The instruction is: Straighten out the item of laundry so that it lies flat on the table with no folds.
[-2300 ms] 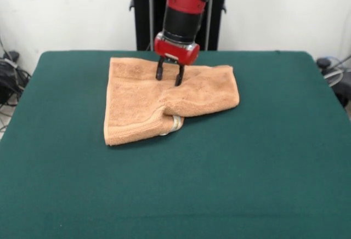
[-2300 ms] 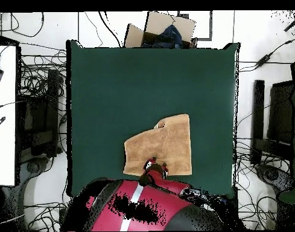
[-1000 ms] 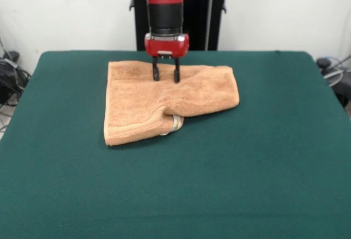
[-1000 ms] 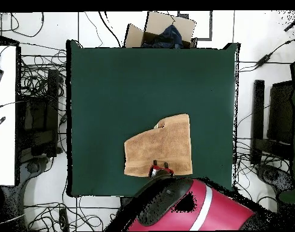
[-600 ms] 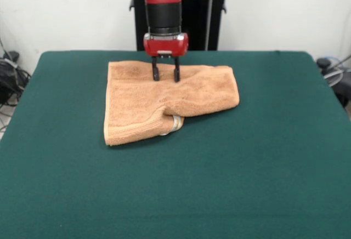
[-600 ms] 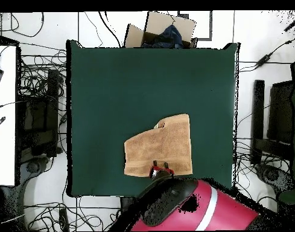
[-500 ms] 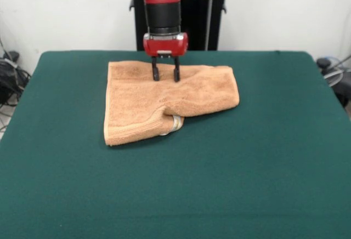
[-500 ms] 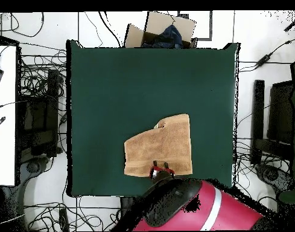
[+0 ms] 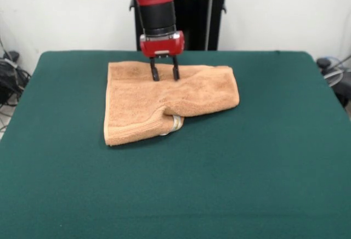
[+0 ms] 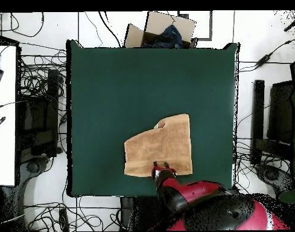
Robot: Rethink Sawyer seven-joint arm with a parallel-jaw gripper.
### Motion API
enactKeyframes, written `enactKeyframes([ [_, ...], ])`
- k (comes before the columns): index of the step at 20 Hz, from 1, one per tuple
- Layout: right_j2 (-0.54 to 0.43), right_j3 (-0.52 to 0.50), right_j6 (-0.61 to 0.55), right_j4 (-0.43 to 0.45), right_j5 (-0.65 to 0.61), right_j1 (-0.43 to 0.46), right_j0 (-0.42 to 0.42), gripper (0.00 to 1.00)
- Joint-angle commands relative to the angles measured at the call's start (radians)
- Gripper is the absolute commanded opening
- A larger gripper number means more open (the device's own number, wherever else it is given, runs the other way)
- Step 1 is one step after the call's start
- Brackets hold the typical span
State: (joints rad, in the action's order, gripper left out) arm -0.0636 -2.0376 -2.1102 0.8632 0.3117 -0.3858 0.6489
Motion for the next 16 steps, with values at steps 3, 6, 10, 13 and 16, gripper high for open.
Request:
enactKeyframes([
  [3,-0.171,0.472,0.246,-0.143,-0.698,0.259,0.083,1.0],
  [6,-0.169,0.474,0.256,-0.182,-0.758,0.258,0.081,1.0],
  [10,-0.165,0.476,0.28,-0.186,-0.764,0.254,0.074,1.0],
  [13,-0.172,0.477,0.272,-0.165,-0.746,0.244,0.063,1.0],
  [16,-0.178,0.472,0.223,-0.151,-0.727,0.225,0.033,1.0],
])
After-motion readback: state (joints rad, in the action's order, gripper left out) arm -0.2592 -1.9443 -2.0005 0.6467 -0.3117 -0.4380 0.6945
